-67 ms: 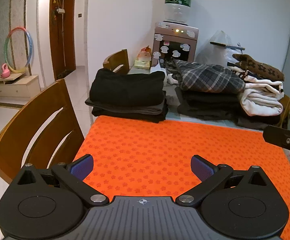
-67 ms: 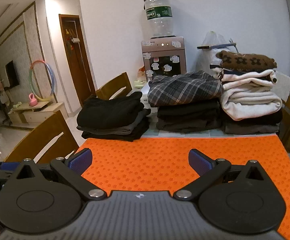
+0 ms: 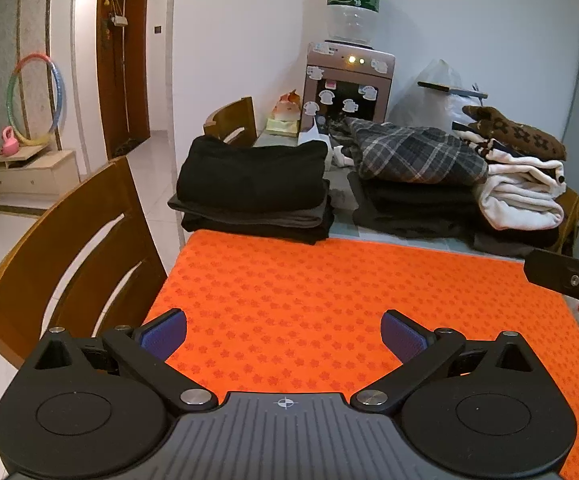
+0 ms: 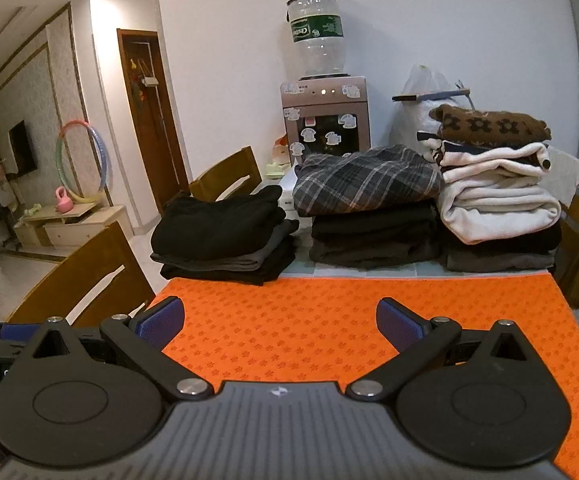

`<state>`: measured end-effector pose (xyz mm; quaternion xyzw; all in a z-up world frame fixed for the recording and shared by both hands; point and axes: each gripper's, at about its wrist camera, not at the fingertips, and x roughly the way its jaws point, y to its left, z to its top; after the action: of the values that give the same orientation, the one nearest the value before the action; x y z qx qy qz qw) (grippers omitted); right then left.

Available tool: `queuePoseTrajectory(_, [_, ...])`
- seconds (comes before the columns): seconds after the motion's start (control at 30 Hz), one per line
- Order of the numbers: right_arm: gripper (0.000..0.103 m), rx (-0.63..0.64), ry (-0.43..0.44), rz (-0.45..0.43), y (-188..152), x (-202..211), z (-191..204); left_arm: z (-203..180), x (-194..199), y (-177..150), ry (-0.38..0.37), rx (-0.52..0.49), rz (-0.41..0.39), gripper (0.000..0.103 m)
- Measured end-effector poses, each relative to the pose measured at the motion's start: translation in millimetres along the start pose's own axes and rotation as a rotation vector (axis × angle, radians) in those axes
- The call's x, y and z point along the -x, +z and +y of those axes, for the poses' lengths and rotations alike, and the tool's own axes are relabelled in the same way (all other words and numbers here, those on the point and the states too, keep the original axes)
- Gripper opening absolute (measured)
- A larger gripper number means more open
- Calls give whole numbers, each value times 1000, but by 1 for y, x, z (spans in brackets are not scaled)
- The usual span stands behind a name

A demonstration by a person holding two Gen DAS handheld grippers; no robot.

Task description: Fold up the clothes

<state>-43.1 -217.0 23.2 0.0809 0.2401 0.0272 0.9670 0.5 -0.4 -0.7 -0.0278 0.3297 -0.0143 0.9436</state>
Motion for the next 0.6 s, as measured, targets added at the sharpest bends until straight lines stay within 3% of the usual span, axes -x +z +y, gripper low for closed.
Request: queuePoseTrajectory(0.6, [103, -20, 9, 13, -3, -3, -2, 1, -4, -3, 22, 14, 38, 103])
